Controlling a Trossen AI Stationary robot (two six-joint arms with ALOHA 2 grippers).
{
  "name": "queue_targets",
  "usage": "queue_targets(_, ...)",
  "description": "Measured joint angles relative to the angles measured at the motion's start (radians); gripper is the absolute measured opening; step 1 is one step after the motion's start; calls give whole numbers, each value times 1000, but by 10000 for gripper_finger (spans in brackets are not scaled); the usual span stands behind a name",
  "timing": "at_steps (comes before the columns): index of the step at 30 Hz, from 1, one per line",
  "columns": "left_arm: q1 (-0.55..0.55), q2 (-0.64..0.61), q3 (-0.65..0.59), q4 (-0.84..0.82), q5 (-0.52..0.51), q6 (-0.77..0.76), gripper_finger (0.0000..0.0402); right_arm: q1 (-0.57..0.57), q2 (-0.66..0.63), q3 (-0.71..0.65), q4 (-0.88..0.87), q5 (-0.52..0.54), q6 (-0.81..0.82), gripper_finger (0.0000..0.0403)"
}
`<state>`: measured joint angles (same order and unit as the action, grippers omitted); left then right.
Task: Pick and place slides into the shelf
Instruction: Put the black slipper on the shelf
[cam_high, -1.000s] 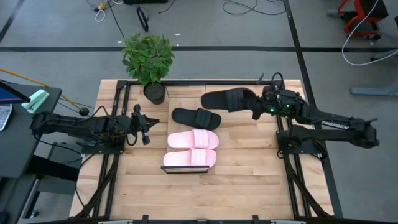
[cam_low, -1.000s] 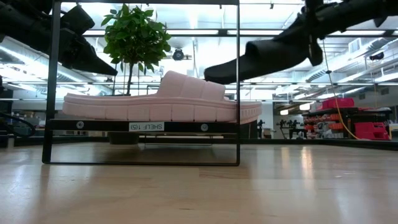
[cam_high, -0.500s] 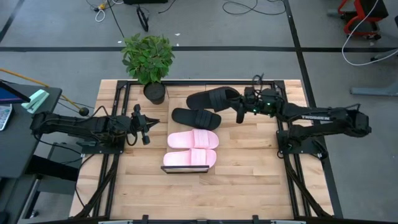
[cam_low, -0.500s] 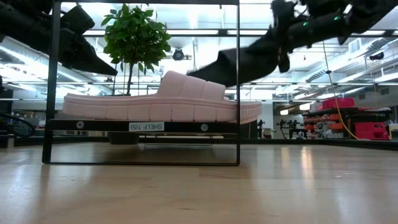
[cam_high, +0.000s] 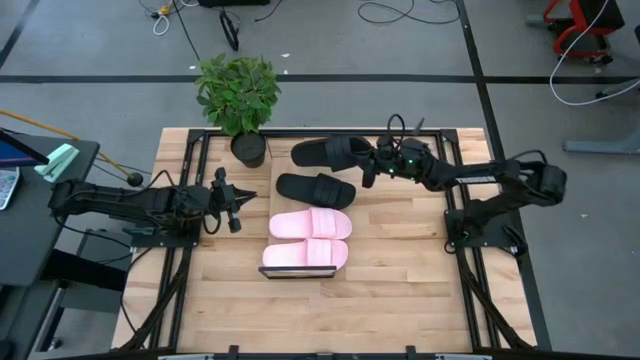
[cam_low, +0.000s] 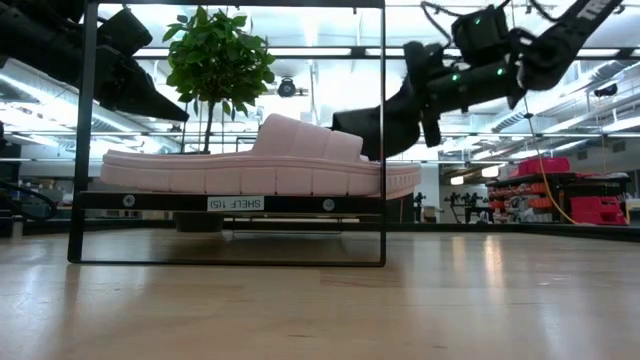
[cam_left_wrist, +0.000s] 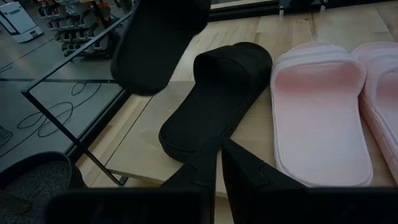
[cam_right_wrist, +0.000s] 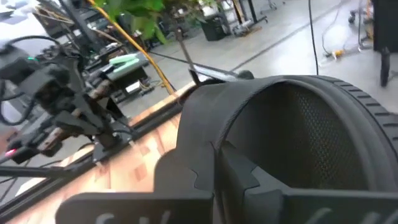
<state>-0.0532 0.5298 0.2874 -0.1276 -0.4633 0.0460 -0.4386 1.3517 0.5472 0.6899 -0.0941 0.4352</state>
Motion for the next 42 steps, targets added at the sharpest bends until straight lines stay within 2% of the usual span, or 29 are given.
queue_targets(10,0,0,0,0,0,0,22,-11,147,3,165,-20,49,7)
queue_targets(19,0,0,0,0,0,1,32,-11,265,113,166,-81,87,7)
queue_targets(26,0,0,0,0,0,1,21,-11,355,205,72,-115,98,7)
queue_targets(32,0,0,0,0,0,3,27,-15,367,218,36,-131,167,7)
queue_targets(42,0,0,0,0,0,2,31,-34,342,216,-50,-144,425,7)
